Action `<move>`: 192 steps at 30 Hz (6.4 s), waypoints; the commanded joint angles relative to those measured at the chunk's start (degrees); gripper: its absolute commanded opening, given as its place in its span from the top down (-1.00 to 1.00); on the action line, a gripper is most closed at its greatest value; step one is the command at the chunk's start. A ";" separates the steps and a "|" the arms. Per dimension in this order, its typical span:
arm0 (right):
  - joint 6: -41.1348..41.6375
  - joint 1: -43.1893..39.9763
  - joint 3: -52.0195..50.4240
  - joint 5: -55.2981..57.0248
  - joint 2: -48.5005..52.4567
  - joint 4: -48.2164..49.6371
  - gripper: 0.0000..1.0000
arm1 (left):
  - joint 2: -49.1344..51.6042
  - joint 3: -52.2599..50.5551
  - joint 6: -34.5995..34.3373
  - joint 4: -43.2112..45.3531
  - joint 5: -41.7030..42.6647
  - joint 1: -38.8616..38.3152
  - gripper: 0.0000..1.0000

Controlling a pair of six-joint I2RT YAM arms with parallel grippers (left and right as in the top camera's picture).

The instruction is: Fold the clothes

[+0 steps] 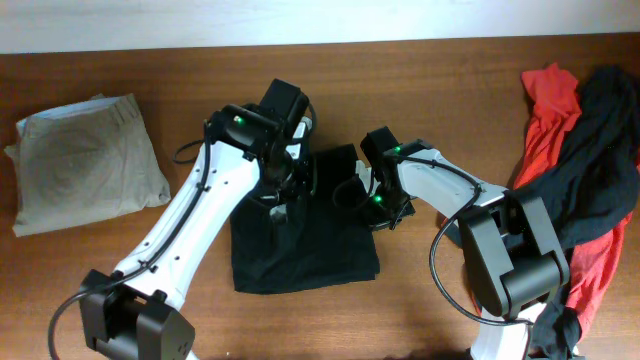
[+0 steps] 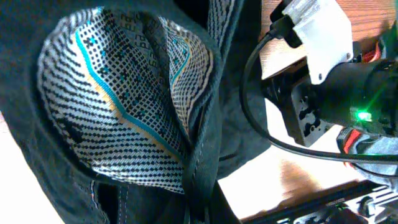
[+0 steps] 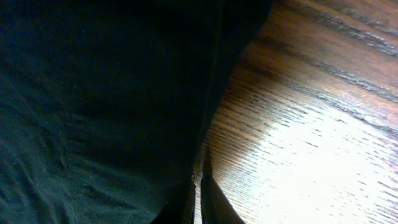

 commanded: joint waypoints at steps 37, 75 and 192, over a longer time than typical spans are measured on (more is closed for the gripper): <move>10.71 -4.33 3.43 29.70 -4.52 -4.44 0.46 | 25.83 1.16 10.38 -1.55 -2.49 11.80 0.43; 10.93 -4.00 27.96 22.18 -12.66 -26.60 -0.18 | 6.34 14.51 30.67 8.20 -21.44 38.45 0.99; -10.14 -21.88 -71.82 6.69 -113.26 47.21 -0.97 | -85.26 -33.57 26.51 -2.03 -11.19 28.74 -0.98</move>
